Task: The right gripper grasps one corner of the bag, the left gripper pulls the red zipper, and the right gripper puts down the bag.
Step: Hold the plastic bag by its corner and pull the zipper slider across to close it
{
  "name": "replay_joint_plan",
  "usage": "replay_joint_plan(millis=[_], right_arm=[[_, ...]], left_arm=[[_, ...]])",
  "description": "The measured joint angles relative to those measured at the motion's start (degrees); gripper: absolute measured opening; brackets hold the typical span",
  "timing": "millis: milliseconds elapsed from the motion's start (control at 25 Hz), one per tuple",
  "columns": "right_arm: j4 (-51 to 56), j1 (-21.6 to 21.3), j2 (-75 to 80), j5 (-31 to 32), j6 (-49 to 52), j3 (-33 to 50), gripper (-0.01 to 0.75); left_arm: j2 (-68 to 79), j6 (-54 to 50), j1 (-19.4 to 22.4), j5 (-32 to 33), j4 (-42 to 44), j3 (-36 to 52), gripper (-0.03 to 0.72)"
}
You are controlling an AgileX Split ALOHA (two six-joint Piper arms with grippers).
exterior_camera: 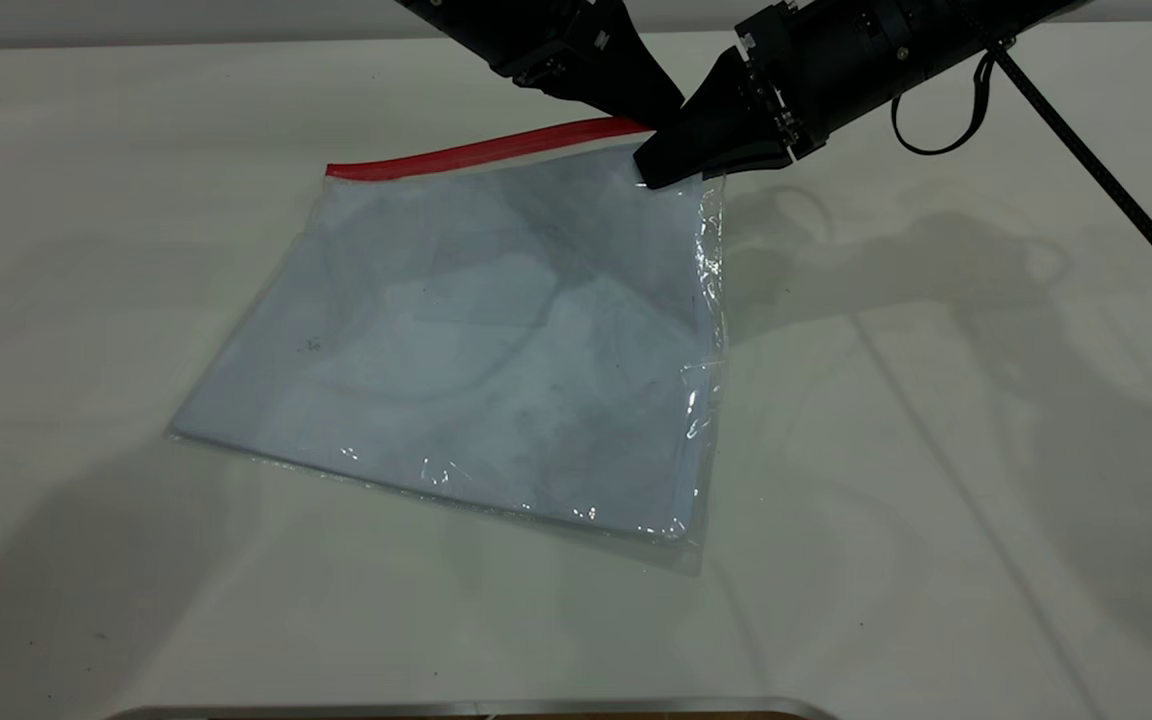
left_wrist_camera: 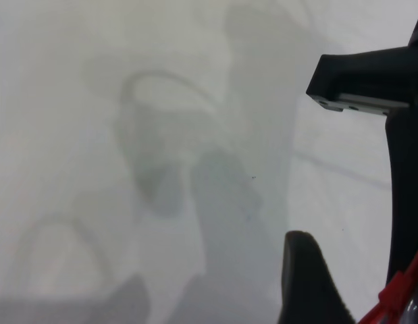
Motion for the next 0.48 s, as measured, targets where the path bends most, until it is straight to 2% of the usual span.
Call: replay_joint_plan(millis=[200, 400, 480], right_arm=[[0.00, 0.00, 0.00, 0.00, 0.00, 0.00, 0.033], [0.00, 0.00, 0.00, 0.00, 0.00, 0.00, 0.033], [0.00, 0.00, 0.00, 0.00, 0.00, 0.00, 0.033]], left_arm=[[0.00, 0.00, 0.00, 0.71, -0.06, 0.00, 0.375], [0.00, 0.00, 0.00, 1.55, -0.11, 0.00, 0.222], [0.00, 0.00, 0.00, 1.68, -0.11, 0.00, 0.182]])
